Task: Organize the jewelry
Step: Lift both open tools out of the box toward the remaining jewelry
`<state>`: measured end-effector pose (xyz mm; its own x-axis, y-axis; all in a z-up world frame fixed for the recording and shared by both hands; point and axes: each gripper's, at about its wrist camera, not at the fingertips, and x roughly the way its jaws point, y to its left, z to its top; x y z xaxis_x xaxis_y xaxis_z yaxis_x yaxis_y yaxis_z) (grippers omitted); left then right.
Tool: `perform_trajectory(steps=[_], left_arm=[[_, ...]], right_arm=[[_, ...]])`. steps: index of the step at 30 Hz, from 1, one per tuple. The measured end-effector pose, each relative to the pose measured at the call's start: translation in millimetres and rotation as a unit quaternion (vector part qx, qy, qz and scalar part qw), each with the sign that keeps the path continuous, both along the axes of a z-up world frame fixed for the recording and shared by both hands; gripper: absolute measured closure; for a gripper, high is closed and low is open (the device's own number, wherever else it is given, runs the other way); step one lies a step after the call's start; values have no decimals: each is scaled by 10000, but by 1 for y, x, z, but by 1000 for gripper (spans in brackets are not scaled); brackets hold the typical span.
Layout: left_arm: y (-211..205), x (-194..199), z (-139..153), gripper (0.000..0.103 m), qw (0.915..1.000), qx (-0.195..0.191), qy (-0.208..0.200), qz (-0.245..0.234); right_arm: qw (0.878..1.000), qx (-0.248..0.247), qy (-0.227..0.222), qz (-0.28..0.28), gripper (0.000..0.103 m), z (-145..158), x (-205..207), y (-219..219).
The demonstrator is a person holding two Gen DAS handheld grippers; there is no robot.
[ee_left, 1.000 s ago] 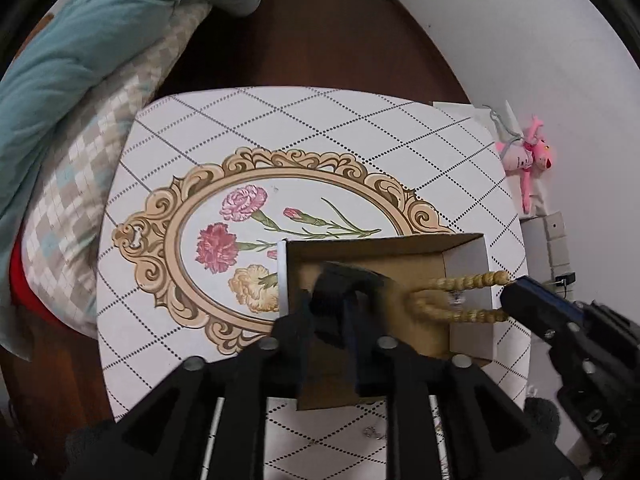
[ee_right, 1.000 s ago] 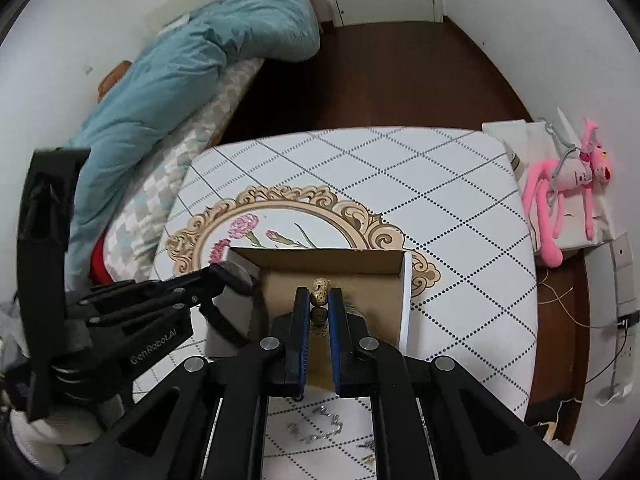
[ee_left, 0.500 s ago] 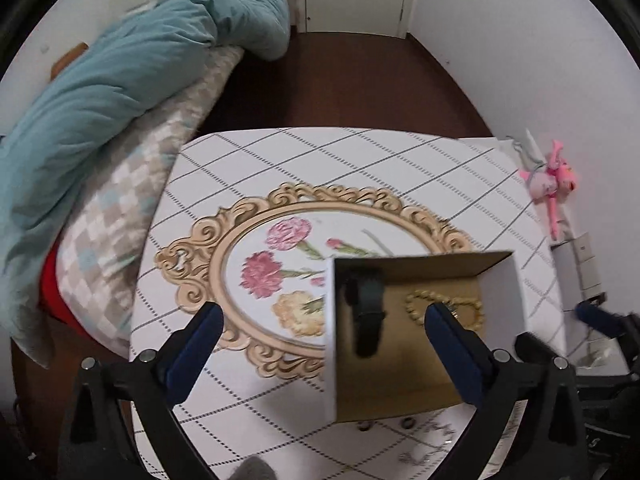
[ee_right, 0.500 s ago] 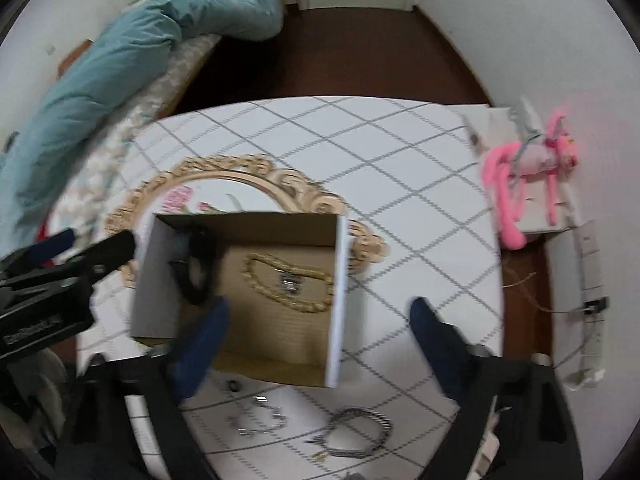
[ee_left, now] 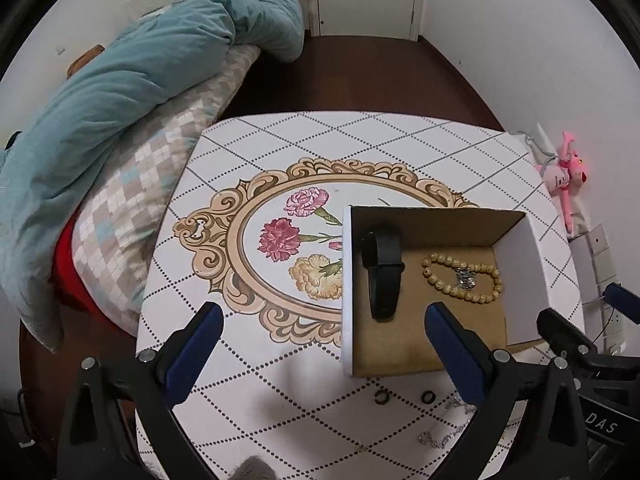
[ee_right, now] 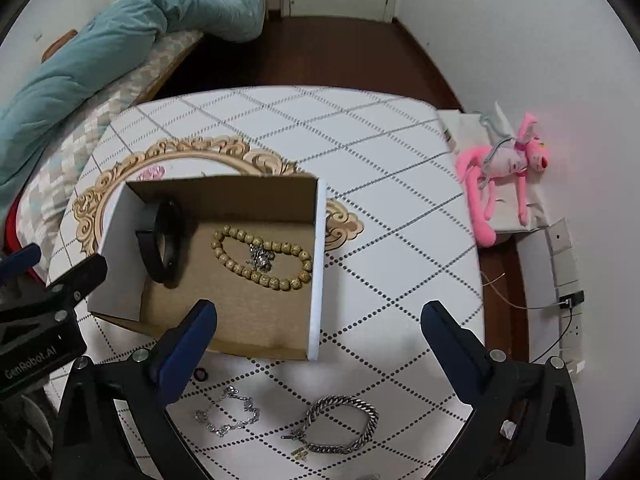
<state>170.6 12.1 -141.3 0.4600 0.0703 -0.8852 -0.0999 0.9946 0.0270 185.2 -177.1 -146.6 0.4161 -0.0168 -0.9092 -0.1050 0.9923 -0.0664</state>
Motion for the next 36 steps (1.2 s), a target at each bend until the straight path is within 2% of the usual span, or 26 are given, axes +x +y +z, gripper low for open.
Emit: perform_trajectory(steps=[5,17,26,31,34,36], left_arm=[[-4,-23,25,0,9993,146,-346,28],[-15,-71,90,0,9956,-11,-933,-108],[-17,-94,111,0,9942,-40,-1078,-18],[-16,-96,95,0,9949,14,-1012,30],[-13,-95,75,0,9960,74,-883,87],[-8,-93,51,0,9977,116,-655,155]], right_arm=[[9986,-103,-485,-164,0,29,-22,-5],[9926,107,-1162,-334,0,98,-77,-25],[9870,329,-1533,-349,0,139,-113,-32],[9889,490,-1336,-430,0,129,-118,-38],[9926,449,-974,-573,0,101,-114,-45],[9941,489,-635,-735,0,71,-109,-55]])
